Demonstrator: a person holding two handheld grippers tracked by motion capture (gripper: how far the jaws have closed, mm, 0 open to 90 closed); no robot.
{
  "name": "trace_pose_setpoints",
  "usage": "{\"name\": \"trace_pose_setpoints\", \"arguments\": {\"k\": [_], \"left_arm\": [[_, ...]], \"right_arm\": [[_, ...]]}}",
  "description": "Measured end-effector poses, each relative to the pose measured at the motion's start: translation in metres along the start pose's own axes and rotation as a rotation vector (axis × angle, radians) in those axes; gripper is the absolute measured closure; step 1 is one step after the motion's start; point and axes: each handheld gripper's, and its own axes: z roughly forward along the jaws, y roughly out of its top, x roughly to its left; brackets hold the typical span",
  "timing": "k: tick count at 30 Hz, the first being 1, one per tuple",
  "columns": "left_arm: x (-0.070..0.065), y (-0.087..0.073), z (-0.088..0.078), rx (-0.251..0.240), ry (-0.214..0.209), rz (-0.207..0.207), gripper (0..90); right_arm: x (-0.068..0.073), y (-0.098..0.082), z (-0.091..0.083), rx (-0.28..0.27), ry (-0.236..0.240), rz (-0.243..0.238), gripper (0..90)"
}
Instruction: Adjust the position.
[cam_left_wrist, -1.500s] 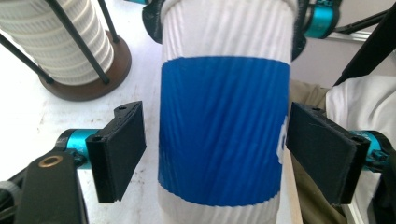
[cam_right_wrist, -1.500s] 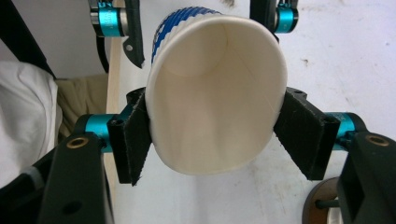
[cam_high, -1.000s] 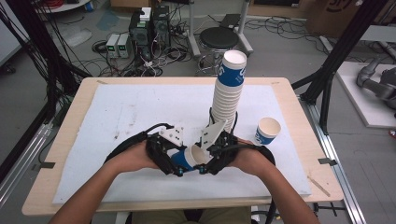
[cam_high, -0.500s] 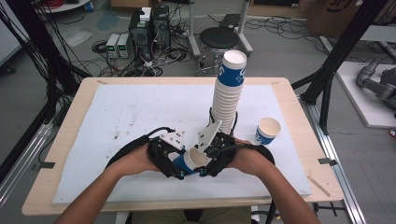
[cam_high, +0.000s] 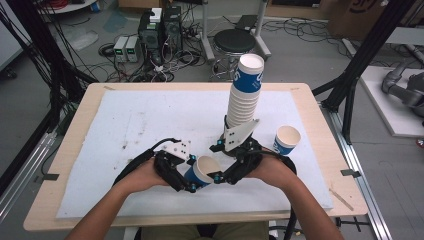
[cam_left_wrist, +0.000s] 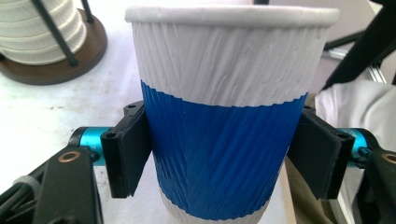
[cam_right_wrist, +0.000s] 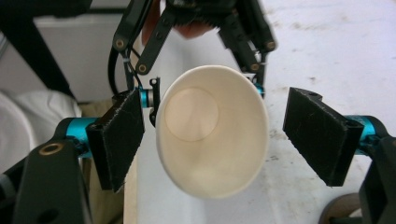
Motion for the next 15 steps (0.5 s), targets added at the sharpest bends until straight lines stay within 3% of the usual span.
{"name": "trace_pose_setpoints", "arguments": {"k": [9, 15], "left_arm": [[0.004, -0.020, -0.011, -0.172, 0.093, -0.042, 26.4], [0.005, -0.032, -0.017, -0.256, 0.138, -0.057, 26.1]], "right_arm": [[-0.003, -0.031, -0.021, -0.120, -0.094, 0.111, 21.2], [-0.002, -0.049, -0.031, -0.158, -0.151, 0.158, 21.2]]}}
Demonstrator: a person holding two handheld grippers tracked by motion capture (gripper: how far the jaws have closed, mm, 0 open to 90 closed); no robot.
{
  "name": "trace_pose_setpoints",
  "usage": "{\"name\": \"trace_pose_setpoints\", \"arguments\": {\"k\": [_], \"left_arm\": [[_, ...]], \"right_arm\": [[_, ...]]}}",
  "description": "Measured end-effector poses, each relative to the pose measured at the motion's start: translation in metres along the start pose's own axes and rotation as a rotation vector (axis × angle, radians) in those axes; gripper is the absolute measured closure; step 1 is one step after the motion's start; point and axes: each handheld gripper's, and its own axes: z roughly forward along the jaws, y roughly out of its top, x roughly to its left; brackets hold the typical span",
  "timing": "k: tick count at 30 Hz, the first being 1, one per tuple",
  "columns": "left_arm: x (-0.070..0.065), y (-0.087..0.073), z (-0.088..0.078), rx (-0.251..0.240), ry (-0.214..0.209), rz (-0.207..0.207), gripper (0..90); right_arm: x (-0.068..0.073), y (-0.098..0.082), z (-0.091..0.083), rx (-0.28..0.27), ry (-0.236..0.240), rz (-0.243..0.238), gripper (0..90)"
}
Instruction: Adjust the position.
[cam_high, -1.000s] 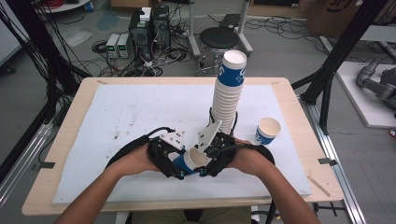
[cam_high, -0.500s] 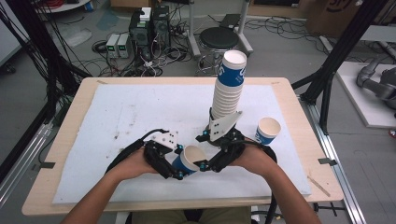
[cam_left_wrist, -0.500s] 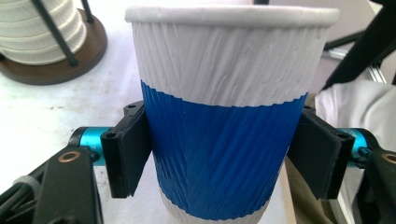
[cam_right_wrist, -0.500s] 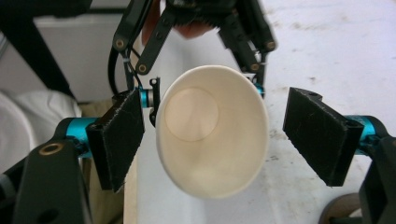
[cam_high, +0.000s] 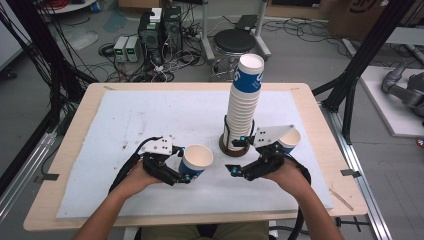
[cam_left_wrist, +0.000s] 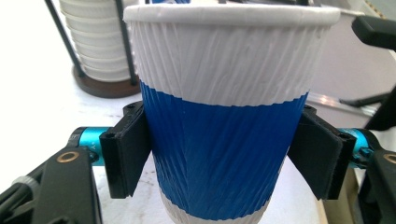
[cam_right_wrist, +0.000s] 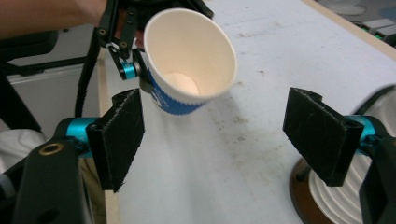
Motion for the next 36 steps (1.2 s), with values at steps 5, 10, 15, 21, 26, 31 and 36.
{"name": "trace_pose_setpoints", "arguments": {"k": [5, 10, 15, 21, 26, 31, 36], "left_arm": [[0.001, -0.007, -0.006, -0.036, 0.038, -0.002, 25.7], [0.003, -0.014, -0.010, -0.081, 0.067, -0.013, 25.5], [0.005, -0.018, -0.014, -0.116, 0.092, -0.016, 25.7], [0.006, -0.023, -0.017, -0.154, 0.116, -0.022, 25.9], [0.007, -0.025, -0.022, -0.180, 0.136, -0.024, 25.8], [0.006, -0.031, -0.028, -0.206, 0.165, -0.028, 25.7], [0.007, -0.034, -0.032, -0.228, 0.176, -0.025, 25.8]], "right_arm": [[-0.005, -0.015, -0.010, -0.039, -0.071, 0.032, 21.2], [-0.008, -0.031, -0.020, -0.085, -0.157, 0.063, 21.2], [-0.010, -0.047, -0.028, -0.109, -0.227, 0.097, 21.2], [-0.012, -0.064, -0.035, -0.138, -0.288, 0.138, 21.2], [-0.013, -0.068, -0.039, -0.130, -0.327, 0.137, 21.2], [-0.014, -0.071, -0.044, -0.137, -0.355, 0.142, 21.2], [-0.016, -0.074, -0.049, -0.159, -0.389, 0.148, 21.2]]}}
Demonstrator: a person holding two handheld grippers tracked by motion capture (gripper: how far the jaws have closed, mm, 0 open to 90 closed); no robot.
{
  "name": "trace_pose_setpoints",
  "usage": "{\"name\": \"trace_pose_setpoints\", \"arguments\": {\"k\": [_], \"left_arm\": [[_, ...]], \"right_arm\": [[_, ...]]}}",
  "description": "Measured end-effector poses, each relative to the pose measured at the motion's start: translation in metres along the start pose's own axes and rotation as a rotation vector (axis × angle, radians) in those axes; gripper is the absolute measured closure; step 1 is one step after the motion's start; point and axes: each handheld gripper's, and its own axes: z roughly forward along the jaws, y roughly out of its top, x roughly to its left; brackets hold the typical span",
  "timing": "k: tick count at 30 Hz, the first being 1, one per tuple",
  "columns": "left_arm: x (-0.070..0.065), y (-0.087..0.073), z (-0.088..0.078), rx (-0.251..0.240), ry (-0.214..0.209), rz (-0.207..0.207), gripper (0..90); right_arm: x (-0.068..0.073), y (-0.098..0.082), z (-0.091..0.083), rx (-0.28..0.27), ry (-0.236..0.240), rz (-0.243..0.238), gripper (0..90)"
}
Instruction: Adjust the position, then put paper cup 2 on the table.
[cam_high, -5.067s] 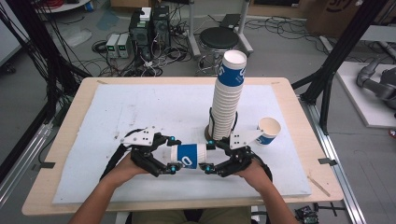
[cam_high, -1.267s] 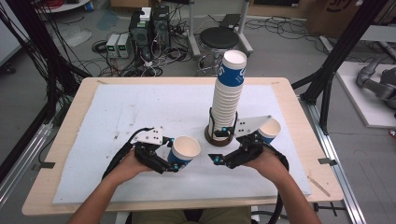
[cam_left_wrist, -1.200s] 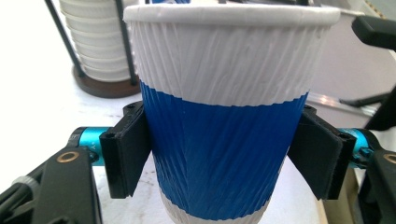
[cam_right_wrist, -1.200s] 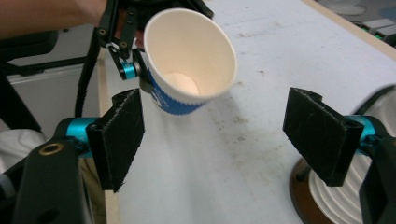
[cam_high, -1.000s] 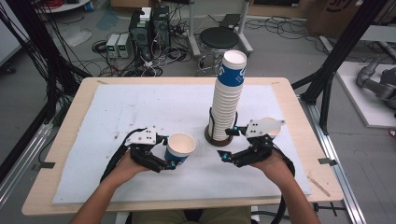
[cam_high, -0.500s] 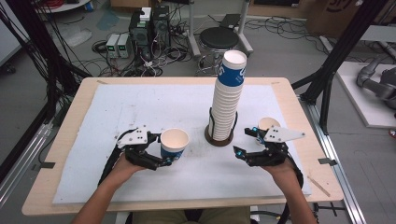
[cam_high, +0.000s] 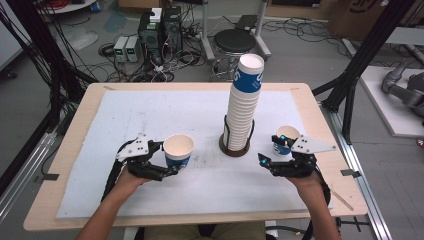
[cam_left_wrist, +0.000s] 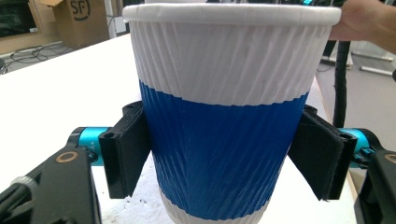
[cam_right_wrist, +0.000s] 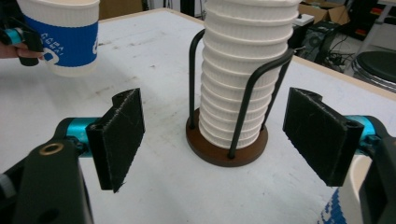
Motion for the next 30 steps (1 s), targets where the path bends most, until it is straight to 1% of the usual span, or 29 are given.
{"name": "trace_pose_setpoints", "arguments": {"k": [4, 6, 7, 11, 22, 30], "left_arm": [[0.001, 0.000, -0.004, -0.028, 0.018, 0.008, 25.8], [0.001, 0.000, -0.006, -0.052, 0.019, 0.006, 25.8], [0.001, 0.000, -0.007, -0.063, 0.028, 0.011, 25.8], [0.002, 0.000, -0.009, -0.087, 0.042, 0.015, 25.8], [0.005, -0.002, -0.012, -0.095, 0.058, 0.023, 25.7], [0.007, -0.003, -0.016, -0.106, 0.083, 0.026, 25.6]], "right_arm": [[0.000, -0.001, -0.001, -0.006, -0.005, 0.005, 21.2], [0.000, -0.001, -0.001, -0.008, -0.003, 0.004, 21.2], [0.001, -0.001, -0.002, -0.008, -0.004, 0.002, 21.2], [0.001, -0.001, -0.003, -0.011, -0.007, 0.001, 21.2], [0.000, -0.001, -0.003, -0.017, -0.011, 0.008, 21.2], [0.001, -0.002, -0.003, -0.017, -0.007, 0.009, 21.2]]}}
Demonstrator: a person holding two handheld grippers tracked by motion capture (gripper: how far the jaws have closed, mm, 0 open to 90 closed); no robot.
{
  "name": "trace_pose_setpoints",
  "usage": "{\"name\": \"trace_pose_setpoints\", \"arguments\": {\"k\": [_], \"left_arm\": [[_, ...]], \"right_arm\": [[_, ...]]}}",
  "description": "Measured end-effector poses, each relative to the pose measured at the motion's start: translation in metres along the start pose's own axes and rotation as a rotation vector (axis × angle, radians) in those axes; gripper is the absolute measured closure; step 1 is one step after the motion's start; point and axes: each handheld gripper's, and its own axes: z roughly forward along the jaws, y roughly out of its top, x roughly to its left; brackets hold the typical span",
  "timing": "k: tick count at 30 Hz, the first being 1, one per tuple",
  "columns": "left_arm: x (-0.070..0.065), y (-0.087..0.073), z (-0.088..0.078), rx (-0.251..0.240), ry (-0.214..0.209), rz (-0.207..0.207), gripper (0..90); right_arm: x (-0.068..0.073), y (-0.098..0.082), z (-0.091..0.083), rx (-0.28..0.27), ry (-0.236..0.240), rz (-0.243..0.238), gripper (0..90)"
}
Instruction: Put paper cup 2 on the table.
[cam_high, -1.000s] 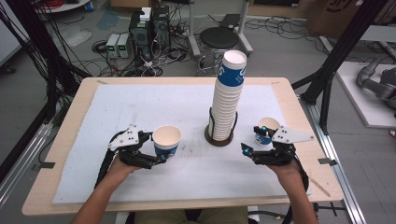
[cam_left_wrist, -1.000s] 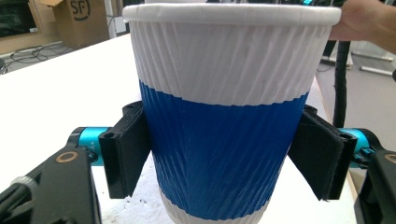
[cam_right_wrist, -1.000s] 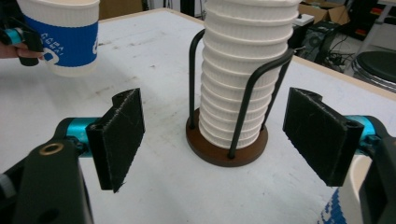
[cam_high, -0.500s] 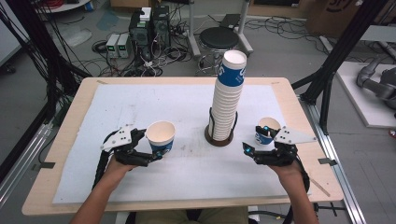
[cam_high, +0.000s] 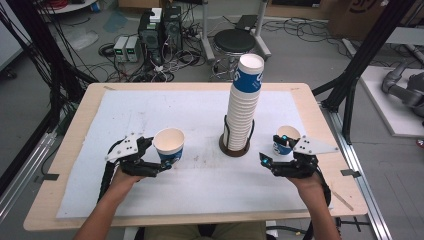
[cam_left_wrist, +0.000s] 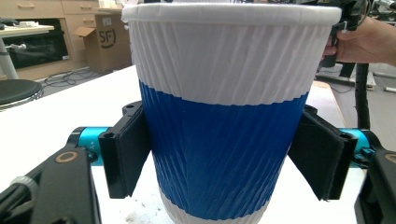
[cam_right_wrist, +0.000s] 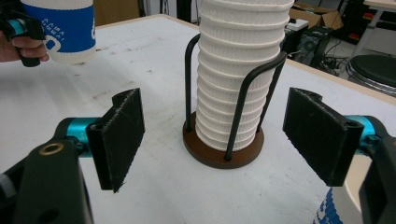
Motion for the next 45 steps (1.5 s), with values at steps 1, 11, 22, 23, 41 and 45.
{"name": "trace_pose_setpoints", "arguments": {"k": [1, 11, 22, 23, 41, 45], "left_arm": [[0.001, 0.000, -0.001, -0.004, 0.002, 0.001, 25.7], [0.006, 0.000, -0.004, -0.023, 0.047, 0.003, 25.6], [0.038, -0.003, -0.020, -0.044, 0.187, -0.026, 25.6], [0.042, -0.004, -0.022, -0.041, 0.207, -0.021, 25.6], [0.074, -0.018, -0.035, 0.056, 0.340, -0.085, 25.4], [0.078, -0.024, -0.033, 0.091, 0.345, -0.105, 25.4]], "right_arm": [[0.000, 0.000, 0.000, -0.001, -0.001, -0.003, 21.2], [0.002, -0.001, 0.000, -0.003, 0.007, -0.007, 21.2], [0.003, -0.001, -0.001, -0.007, 0.013, -0.013, 21.2], [0.003, -0.001, -0.001, -0.007, 0.013, -0.011, 21.2], [0.003, -0.001, -0.001, -0.005, 0.014, -0.006, 21.2], [0.003, -0.001, -0.002, -0.006, 0.013, -0.009, 21.2]]}}
